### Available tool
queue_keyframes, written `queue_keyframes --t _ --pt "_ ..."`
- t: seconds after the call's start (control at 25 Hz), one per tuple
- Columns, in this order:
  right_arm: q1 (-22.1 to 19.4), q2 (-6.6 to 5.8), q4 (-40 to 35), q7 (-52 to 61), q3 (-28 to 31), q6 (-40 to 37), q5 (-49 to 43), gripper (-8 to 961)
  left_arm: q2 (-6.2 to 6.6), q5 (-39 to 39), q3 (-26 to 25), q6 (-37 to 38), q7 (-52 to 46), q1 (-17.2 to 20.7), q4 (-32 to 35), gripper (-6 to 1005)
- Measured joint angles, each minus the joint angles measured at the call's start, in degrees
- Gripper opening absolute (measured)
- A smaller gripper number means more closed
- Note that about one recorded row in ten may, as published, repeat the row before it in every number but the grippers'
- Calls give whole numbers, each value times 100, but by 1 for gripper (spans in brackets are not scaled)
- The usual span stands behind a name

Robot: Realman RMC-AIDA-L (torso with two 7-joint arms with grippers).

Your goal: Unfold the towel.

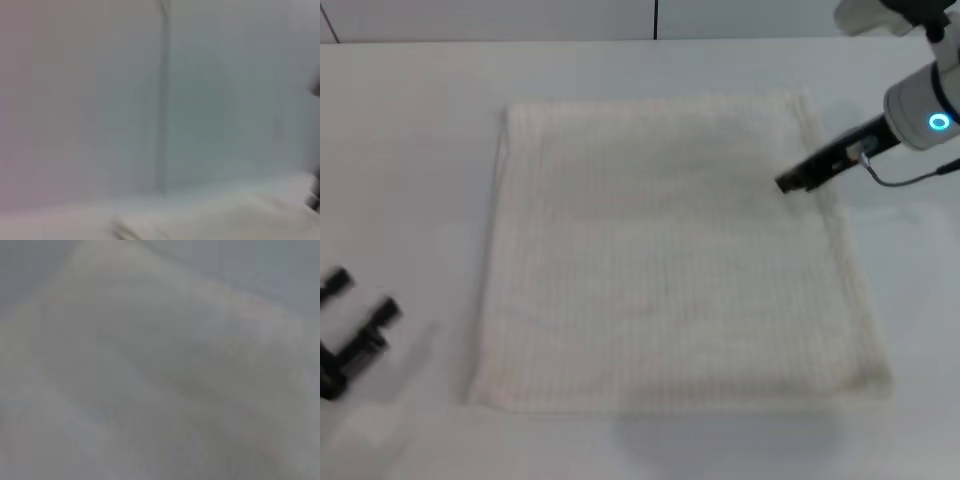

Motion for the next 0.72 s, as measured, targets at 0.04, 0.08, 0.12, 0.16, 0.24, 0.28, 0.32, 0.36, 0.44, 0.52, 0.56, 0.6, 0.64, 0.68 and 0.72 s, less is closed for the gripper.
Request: queue_keyframes --t 0.04,0.08,0.12,0.16,0.24,0.28,0.32,0.36,0.44,0.52,0.56,0.6,0.64,0.68,0.72 --pt "-139 3 -145 -142 48 13 289 -1 -22 -5 -261 118 62 7 -39 495" --pt "-270 17 -266 -307 112 23 549 -1 -51 -26 -808 333 233 2 -179 513" --pt "-474 41 -440 -600 241 55 975 -1 -59 -52 -1124 457 364 -6 -327 532" --pt "-682 75 -571 -919 403 115 1393 -1 -63 -98 -1678 650 604 -37 -624 570" --pt "-1131 147 -680 -1787 804 276 2467 -1 -61 -179 -2432 871 1022 -95 -1062 646" --pt "-1347 186 -583 -2427 1022 357 3116 -1 -64 -209 -2798 934 1226 -127 -1259 684" --pt "-1520 218 -468 -2996 1191 410 3692 -1 -71 -227 -3124 951 1379 -157 -1415 722" --pt "-1700 250 -235 -3832 1372 431 4459 -1 -75 -234 -3386 959 1490 -180 -1544 738" --pt "-1989 298 371 -5474 1657 392 5887 -1 -78 -238 -3915 954 1625 -212 -1833 769" --pt "-2202 346 1045 -7136 1798 212 7280 -1 -80 -239 -4189 940 1665 -221 -1974 769" --pt "-2280 383 1357 -7881 1819 102 7862 -1 -88 -240 -4508 924 1678 -226 -2113 769" --pt "-2324 409 1575 -8454 1824 5 8287 -1 -90 -242 -4617 919 1678 -227 -2163 769" --pt "-2367 439 1810 -9004 1826 -94 8712 -1 -90 -242 -4617 919 1678 -227 -2163 769" --pt "-2387 453 2062 -9472 1827 -192 9117 -1 -93 -243 -4708 916 1678 -227 -2232 769" --pt "-2390 458 2215 -9742 1829 -239 9334 -1 -93 -243 -4708 916 1678 -227 -2232 769"
